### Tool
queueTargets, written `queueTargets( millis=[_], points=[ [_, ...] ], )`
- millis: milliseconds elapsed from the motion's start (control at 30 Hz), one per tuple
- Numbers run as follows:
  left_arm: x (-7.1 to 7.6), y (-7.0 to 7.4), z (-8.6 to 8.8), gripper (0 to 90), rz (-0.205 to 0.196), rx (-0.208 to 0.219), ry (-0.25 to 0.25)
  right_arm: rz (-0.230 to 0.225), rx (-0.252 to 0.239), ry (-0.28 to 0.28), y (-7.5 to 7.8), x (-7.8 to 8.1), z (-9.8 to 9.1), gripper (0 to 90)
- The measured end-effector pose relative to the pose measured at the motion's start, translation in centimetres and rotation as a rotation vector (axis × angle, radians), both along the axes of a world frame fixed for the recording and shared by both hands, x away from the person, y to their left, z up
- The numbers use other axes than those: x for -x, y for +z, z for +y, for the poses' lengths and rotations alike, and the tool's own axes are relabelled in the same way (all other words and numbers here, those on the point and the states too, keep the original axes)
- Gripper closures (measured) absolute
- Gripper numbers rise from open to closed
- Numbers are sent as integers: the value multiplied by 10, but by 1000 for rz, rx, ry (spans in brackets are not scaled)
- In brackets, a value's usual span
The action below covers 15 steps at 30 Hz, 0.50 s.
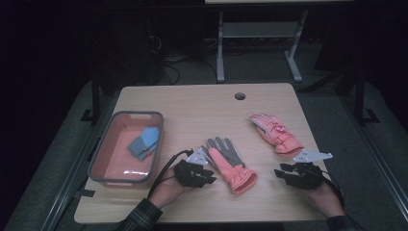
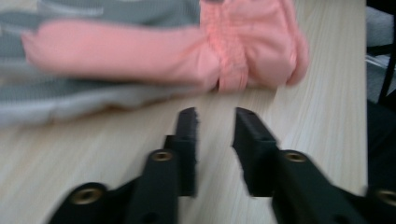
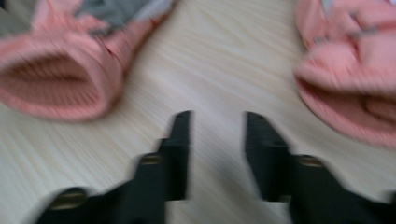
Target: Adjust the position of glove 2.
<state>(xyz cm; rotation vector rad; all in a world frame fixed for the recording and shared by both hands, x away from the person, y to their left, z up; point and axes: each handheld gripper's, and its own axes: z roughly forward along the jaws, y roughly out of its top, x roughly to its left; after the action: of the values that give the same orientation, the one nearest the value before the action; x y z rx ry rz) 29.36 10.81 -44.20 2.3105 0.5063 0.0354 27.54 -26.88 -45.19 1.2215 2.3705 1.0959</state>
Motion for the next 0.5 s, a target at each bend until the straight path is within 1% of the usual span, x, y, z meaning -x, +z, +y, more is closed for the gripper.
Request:
queueTargets(
  millis=[33, 67, 100, 167, 200, 267, 300, 333, 367, 433, 467, 500],
  points=[
    [2, -3, 3, 620, -8, -15, 1, 3, -7, 9, 4, -2, 5, 783],
    [5, -7, 4, 564, -13, -17, 16, 12, -20, 11, 9, -3, 11, 843],
    [7, -9, 6, 522, -20, -38, 16, 16, -29, 23, 12, -4, 17, 887],
    [10, -13, 9, 420, -32, -45, 26, 11, -59, 53, 18, -6, 31, 898],
    [10, -15, 10, 386, -42, -49, 30, 1, -63, 70, 21, -7, 38, 898],
    [11, -19, 11, 303, -39, -37, 64, 3, -84, 101, 27, -8, 52, 898],
    [11, -20, 12, 268, -39, -39, 70, 1, -100, 118, 29, -10, 59, 899],
    [11, -21, 13, 245, -46, -43, 67, 13, -108, 127, 30, -11, 66, 898],
    [11, -23, 13, 221, -42, -31, 74, 10, -112, 149, 30, -14, 73, 898],
    [11, -26, 14, 164, -46, -51, 75, 18, -100, 182, 29, -17, 87, 898],
    [11, -27, 14, 155, -58, -66, 66, 26, -96, 197, 28, -19, 94, 898],
    [12, -28, 13, 140, -78, -70, 68, 37, -93, 209, 26, -20, 100, 899]
  ],
)
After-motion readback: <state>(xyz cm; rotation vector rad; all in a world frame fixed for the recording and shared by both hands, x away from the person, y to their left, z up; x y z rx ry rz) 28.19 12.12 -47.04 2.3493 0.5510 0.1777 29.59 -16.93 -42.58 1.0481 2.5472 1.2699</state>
